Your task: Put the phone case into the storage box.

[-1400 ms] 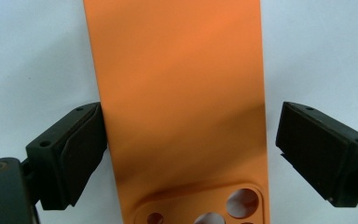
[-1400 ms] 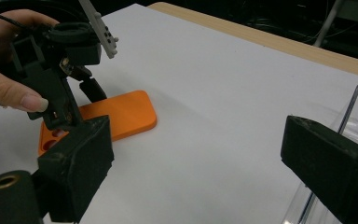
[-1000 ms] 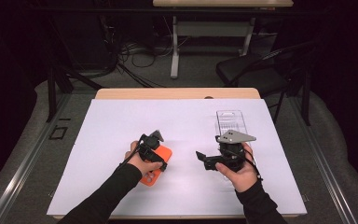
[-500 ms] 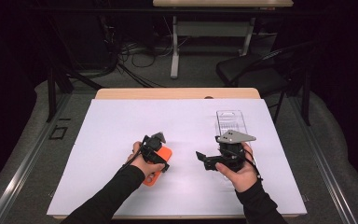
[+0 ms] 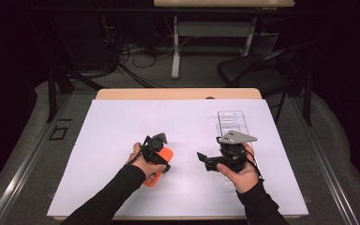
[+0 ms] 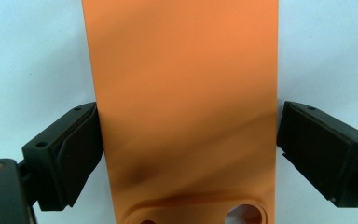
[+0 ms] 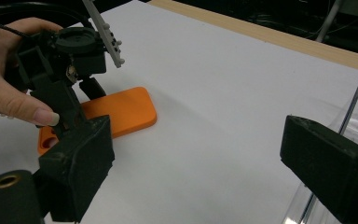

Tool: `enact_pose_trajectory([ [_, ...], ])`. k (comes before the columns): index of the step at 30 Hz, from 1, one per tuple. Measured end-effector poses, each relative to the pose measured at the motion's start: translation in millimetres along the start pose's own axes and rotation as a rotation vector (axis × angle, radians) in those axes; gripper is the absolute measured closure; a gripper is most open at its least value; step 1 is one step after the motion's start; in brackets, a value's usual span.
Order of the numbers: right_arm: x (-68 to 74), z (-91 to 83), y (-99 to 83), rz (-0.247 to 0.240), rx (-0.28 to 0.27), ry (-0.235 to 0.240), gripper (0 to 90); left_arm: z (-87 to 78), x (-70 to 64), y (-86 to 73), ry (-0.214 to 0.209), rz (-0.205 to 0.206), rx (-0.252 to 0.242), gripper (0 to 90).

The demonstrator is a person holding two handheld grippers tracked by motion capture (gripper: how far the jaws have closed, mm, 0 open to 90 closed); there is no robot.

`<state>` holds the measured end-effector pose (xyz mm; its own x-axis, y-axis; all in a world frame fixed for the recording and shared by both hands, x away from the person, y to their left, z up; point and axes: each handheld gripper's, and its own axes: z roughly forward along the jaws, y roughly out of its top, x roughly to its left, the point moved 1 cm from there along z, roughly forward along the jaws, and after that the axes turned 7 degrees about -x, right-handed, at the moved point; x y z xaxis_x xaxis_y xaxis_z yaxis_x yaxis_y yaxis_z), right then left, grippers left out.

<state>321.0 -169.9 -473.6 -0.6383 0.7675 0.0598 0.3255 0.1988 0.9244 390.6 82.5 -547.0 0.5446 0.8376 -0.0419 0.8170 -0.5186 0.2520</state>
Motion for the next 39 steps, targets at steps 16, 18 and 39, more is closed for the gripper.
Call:
enact_pose_trajectory([
  [16,-1.0,0.3,-0.4,0.001,0.001,-0.001,9.4,-2.8,3.2,0.0,-0.001,-0.008,-0.004,14.3],
  [18,-1.1,0.3,-0.4,0.001,0.002,0.0,9.5,-2.8,3.1,0.1,0.0,-0.011,-0.005,14.5],
  [39,-2.1,-0.5,0.0,0.005,-0.003,-0.001,10.1,-4.5,6.0,2.0,-0.021,-0.011,0.009,15.6],
])
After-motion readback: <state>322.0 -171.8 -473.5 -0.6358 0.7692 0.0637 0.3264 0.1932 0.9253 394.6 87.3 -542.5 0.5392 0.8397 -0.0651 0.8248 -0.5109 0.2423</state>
